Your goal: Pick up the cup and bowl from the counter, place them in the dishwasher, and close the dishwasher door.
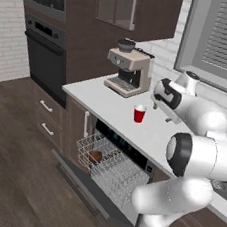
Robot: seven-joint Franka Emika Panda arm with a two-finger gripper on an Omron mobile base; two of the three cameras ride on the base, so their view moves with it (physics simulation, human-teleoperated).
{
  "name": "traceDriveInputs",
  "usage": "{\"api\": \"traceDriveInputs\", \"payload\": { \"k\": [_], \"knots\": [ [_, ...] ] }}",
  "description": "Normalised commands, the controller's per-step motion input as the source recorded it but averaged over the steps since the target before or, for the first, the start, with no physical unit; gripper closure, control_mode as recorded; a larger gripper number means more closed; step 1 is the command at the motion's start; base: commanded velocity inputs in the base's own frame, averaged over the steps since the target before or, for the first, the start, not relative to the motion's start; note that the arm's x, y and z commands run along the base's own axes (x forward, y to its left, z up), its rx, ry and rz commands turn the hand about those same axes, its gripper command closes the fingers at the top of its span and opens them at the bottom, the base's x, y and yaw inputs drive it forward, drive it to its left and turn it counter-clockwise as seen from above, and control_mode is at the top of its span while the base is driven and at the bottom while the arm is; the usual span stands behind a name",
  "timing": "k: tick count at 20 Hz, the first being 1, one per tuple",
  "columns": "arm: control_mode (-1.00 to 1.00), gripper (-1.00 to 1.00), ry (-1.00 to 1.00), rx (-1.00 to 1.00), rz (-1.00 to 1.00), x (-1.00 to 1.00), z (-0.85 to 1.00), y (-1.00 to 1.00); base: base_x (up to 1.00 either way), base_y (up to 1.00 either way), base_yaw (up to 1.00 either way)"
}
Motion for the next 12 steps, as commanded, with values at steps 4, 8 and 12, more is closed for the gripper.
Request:
{"api": "traceDriveInputs", "payload": {
  "k": [4,8,12],
  "knots": [
    [-1.0,-1.0,0.01,0.0,0.04,0.59,-0.22,0.0,0.0,0.0,0.0],
    [-1.0,-1.0,0.0,0.0,0.02,0.53,-0.22,-0.01,0.0,0.0,0.0],
    [-1.0,-1.0,0.0,0.0,0.0,0.53,-0.27,-0.03,0.0,0.0,0.0]
  ]
}}
